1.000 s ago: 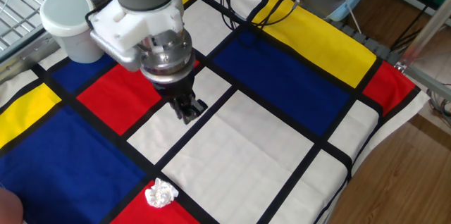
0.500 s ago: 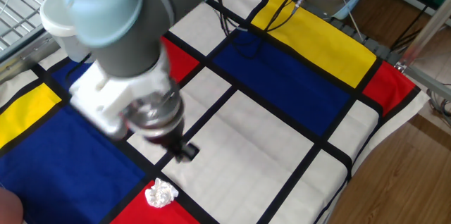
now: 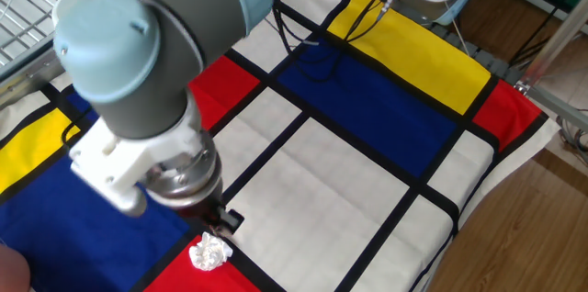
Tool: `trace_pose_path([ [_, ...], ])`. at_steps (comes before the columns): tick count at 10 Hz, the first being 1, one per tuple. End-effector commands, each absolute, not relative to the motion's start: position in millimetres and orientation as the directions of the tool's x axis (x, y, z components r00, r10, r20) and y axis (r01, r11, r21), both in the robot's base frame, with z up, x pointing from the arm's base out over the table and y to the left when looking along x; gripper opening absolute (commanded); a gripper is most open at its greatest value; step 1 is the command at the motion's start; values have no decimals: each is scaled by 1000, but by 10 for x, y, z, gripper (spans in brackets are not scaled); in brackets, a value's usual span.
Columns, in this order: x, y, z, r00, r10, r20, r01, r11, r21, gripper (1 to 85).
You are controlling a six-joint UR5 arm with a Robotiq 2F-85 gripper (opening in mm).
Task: Put the garbage in the trash can
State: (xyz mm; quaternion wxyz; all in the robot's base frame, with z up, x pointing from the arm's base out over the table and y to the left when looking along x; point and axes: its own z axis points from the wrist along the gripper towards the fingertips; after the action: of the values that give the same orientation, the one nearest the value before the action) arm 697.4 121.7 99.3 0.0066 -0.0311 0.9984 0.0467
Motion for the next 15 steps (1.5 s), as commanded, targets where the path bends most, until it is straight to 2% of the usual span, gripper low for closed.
trace_pose_path([
  [1,7081,1222,892,-996,-83,-24,-85,992,94,337],
  [4,7065,1210,890,-996,-84,-17,-85,992,90,327],
  [6,7125,1226,892,-996,-82,-41,-85,992,94,383],
  [11,7228,1312,908,-991,-98,-85,-108,987,122,457],
  [13,7342,1307,728,-986,-133,-100,-145,983,116,500],
  [15,7346,1212,642,-985,-158,-75,-163,984,71,503],
])
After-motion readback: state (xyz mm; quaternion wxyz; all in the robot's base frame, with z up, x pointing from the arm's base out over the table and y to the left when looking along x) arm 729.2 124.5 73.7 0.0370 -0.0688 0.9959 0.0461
